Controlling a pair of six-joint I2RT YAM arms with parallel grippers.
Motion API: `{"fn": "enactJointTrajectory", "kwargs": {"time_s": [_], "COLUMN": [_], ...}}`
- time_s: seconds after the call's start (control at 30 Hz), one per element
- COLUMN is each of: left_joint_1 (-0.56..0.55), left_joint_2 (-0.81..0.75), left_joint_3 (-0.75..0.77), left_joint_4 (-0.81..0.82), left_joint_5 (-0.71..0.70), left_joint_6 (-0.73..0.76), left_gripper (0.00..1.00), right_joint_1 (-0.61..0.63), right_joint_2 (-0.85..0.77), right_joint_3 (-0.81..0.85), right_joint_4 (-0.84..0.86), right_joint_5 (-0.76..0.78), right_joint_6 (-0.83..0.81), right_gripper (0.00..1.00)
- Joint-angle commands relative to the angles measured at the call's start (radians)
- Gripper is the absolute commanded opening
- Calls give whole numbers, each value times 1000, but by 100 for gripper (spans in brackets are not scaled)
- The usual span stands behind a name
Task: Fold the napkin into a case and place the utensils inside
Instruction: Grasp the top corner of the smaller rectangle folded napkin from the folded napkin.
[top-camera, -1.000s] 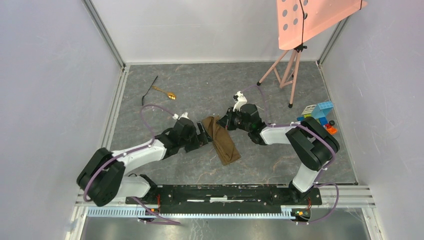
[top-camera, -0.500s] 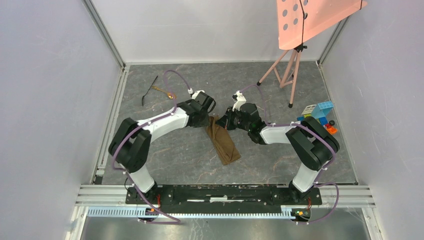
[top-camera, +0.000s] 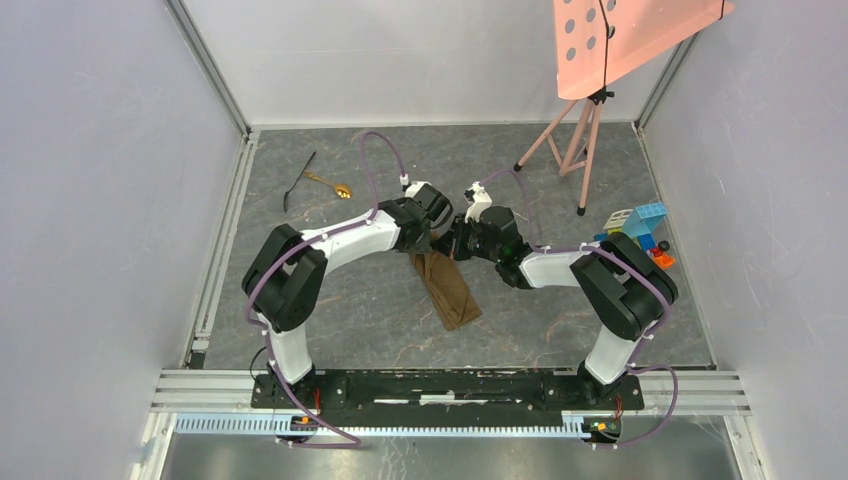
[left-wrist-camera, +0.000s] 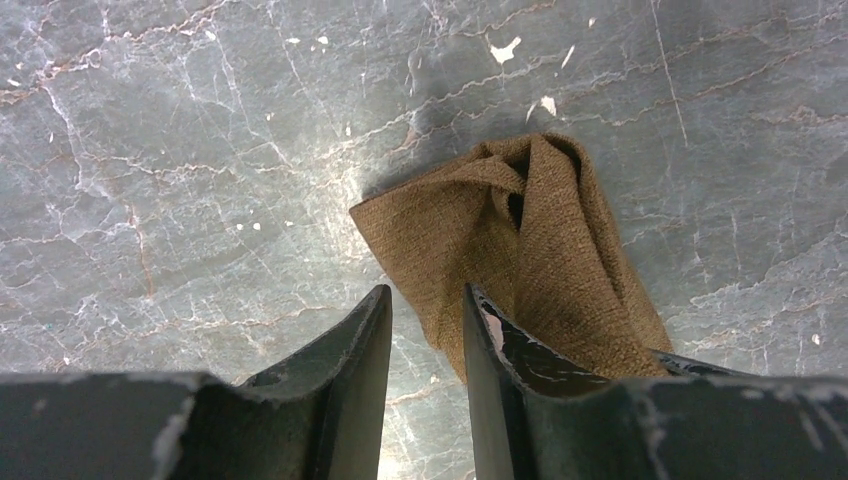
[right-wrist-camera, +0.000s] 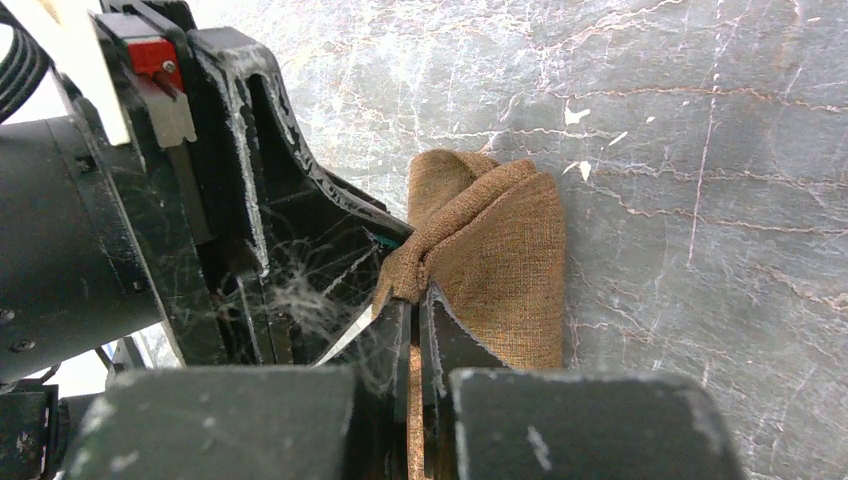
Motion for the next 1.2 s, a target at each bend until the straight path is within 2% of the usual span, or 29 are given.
{"fn": "enactJointTrajectory", "kwargs": {"time_s": [0.0,0.33,0.47,0.53,0.6,0.9,1.17], "left_joint_1": [-1,-1,-1,-1,-1,30,93], "left_joint_2": [31,56,62,56,33,-139,-207], "left_joint_3": [56,74,81,77,56,-119,-235], "left_joint_4": [12,26,31,33,55,244,350], "left_joint_5": [-43,-54,-47,-47,-43,98,200], "left_joint_6": [57,67,74,74,74,68,22], "left_gripper": [40,34,25,15,10,5,2], "right_joint_1": [4,6,9,11,18,80,105], "right_joint_2": [14,18,25,30,37,120,193], "right_joint_3": [24,29,36,44,65,198,234], "right_joint_4": [47,47,43,31,-1,-158,-180], "right_joint_5": [-12,-12,-11,-10,0,54,78], "right_joint_6": [-2,5,6,0,-14,-86,-110], "right_gripper": [0,0,0,0,0,0,0]}}
